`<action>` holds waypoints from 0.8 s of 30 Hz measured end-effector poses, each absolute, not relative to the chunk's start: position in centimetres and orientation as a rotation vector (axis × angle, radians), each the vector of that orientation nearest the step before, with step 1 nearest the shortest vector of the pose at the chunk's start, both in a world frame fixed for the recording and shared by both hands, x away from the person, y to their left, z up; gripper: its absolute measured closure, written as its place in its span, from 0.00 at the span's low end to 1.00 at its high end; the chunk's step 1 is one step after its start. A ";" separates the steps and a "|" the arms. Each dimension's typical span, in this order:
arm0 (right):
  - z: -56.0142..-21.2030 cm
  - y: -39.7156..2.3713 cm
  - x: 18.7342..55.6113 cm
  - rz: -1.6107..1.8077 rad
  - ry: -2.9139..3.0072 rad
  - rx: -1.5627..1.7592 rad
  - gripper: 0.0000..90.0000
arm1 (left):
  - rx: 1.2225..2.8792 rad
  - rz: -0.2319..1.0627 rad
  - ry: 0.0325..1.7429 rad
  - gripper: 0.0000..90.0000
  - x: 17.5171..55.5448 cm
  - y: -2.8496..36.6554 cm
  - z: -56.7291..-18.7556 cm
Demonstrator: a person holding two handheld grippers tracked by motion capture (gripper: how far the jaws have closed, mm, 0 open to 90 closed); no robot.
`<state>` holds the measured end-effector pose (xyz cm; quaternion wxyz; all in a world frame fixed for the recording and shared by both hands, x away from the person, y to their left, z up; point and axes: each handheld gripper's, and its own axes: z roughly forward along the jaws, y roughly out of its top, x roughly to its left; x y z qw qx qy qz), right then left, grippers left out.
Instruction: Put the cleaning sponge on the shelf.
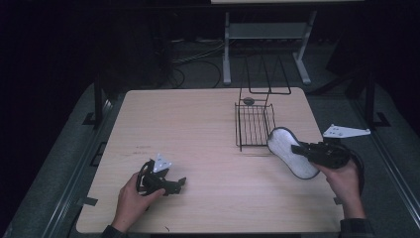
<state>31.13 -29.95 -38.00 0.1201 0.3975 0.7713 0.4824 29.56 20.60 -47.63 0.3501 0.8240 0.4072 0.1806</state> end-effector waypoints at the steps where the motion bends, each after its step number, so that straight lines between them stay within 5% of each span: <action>1: -37.9 -30.0 31.3 1.420 2.248 1.158 0.84 | 2.131 0.468 1.057 0.14 29.6 20.6 -47.6; 24: -37.3 -28.7 35.3 1.419 2.226 1.161 0.84 | 2.135 0.469 1.054 0.14 29.6 20.6 -47.6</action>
